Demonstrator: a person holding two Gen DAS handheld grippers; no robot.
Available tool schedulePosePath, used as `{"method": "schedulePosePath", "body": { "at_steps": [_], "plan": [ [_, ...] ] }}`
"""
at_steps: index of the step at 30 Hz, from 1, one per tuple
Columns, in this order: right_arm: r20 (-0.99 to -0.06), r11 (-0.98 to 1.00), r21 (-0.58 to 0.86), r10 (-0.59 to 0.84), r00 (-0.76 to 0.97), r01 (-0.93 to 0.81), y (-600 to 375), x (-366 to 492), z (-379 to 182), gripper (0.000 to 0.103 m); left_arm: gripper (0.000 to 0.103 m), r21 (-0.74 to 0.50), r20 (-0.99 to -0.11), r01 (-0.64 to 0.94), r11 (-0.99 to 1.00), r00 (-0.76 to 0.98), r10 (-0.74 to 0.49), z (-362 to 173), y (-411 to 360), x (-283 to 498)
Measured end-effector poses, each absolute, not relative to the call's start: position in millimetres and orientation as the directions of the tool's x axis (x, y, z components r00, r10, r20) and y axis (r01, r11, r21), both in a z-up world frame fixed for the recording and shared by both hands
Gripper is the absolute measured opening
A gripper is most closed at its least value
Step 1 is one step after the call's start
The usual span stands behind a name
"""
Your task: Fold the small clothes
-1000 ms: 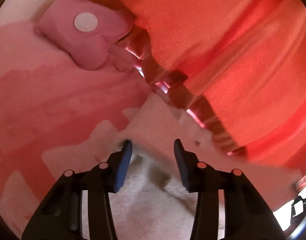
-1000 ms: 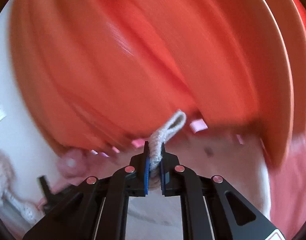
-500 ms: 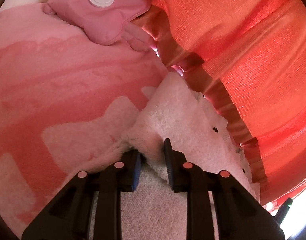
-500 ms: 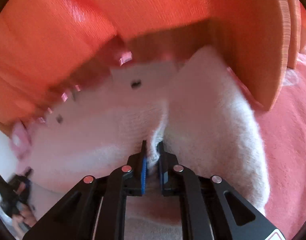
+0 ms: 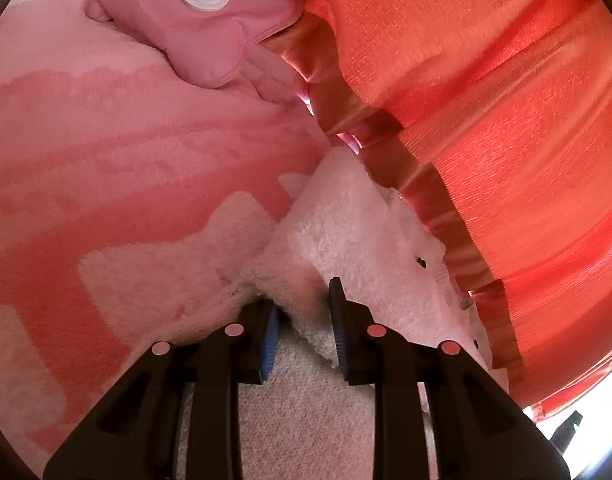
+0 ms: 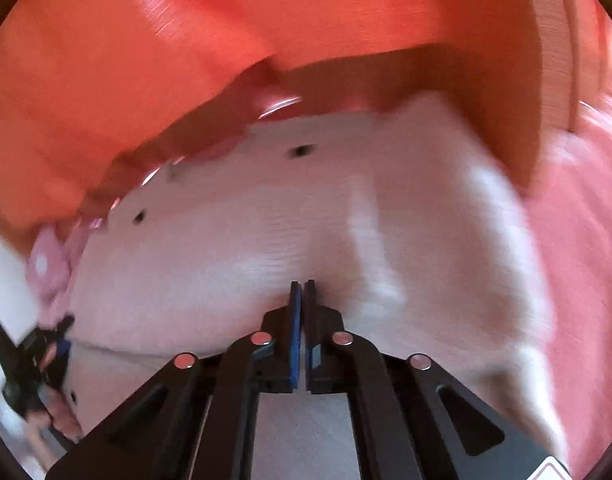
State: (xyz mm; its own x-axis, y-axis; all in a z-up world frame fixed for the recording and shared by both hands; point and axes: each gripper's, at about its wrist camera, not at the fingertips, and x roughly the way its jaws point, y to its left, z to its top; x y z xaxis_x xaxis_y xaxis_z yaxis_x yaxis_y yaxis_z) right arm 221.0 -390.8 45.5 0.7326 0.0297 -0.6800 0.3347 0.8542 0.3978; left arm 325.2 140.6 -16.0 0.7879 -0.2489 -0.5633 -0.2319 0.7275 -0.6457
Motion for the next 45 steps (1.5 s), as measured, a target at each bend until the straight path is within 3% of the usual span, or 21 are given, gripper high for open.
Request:
{"method": "schedulePosePath", "body": {
  "at_steps": [2, 5, 7, 9, 10, 12, 14, 19, 23, 27, 34, 37, 38, 39, 40, 41, 45],
  "plan": [
    [-0.685, 0.851, 0.366, -0.027, 0.728, 0.376, -393, 186, 53, 0.015, 0.023, -0.661, -0.551, -0.224, 0.716, 0.793, -0.26, -16, 143, 324],
    [-0.678, 0.812, 0.445, 0.029, 0.735, 0.378, -398, 112, 50, 0.015, 0.023, -0.677, -0.549, -0.196, 0.709, 0.776, -0.31, -13, 145, 310],
    [-0.696, 0.783, 0.469, 0.043, 0.717, 0.408, -395, 71, 43, 0.02, 0.029, -0.655, -0.575, -0.173, 0.736, 0.746, -0.336, -6, 142, 292],
    [-0.729, 0.766, 0.456, 0.031, 0.684, 0.452, -389, 27, 34, 0.045, 0.048, -0.601, -0.607, -0.11, 0.792, 0.707, -0.363, 9, 137, 260],
    [-0.745, 0.759, 0.452, 0.033, 0.666, 0.469, -384, 4, 27, 0.049, 0.053, -0.555, -0.634, -0.088, 0.827, 0.688, -0.353, 19, 134, 240],
    [-0.732, 0.682, 0.552, 0.12, 0.671, 0.48, -380, -23, 20, 0.053, 0.079, -0.473, -0.682, -0.096, 0.876, 0.669, -0.295, 33, 135, 205],
    [-0.678, 0.62, 0.652, 0.219, 0.702, 0.437, -368, -35, 14, 0.066, 0.082, -0.475, -0.694, -0.114, 0.872, 0.658, -0.292, 40, 142, 174],
    [-0.702, 0.668, 0.572, 0.098, 0.705, 0.477, -332, -50, 15, 0.064, 0.088, -0.525, -0.736, -0.236, 0.818, 0.607, -0.298, 31, 168, 106],
    [-0.717, 0.747, 0.463, -0.001, 0.697, 0.477, -311, -57, 23, 0.065, 0.088, -0.53, -0.717, -0.209, 0.822, 0.628, -0.303, 29, 167, 75],
    [-0.644, 0.724, 0.456, -0.132, 0.754, 0.517, -316, -80, 39, 0.066, 0.088, -0.51, -0.72, -0.178, 0.841, 0.623, -0.305, 33, 157, 67],
    [-0.709, 0.725, 0.456, -0.054, 0.704, 0.515, -319, -59, 24, 0.071, 0.09, -0.475, -0.741, -0.137, 0.869, 0.595, -0.311, 31, 143, 74],
    [-0.735, 0.749, 0.428, -0.037, 0.677, 0.506, -313, -49, 19, 0.071, 0.076, -0.495, -0.742, -0.124, 0.86, 0.576, -0.344, 31, 142, 77],
    [-0.737, 0.755, 0.424, -0.032, 0.675, 0.499, -312, -47, 18, 0.068, 0.061, -0.513, -0.742, -0.124, 0.85, 0.562, -0.366, 30, 143, 81],
    [-0.738, 0.763, 0.422, -0.025, 0.674, 0.49, -311, -43, 18, 0.052, 0.043, -0.525, -0.745, -0.128, 0.841, 0.547, -0.382, 29, 144, 85],
    [-0.738, 0.772, 0.422, -0.012, 0.675, 0.475, -310, -39, 19, 0.037, 0.034, -0.542, -0.751, -0.137, 0.829, 0.522, -0.404, 27, 144, 90],
    [-0.744, 0.781, 0.427, 0.018, 0.667, 0.455, -312, -33, 21, 0.006, 0.01, -0.556, -0.755, -0.146, 0.818, 0.5, -0.424, 27, 144, 95],
    [-0.668, 0.788, 0.468, 0.018, 0.744, 0.401, -318, -45, 52, 0.005, 0.007, -0.56, -0.741, -0.121, 0.82, 0.515, -0.43, 49, 143, 93]
  ]
}}
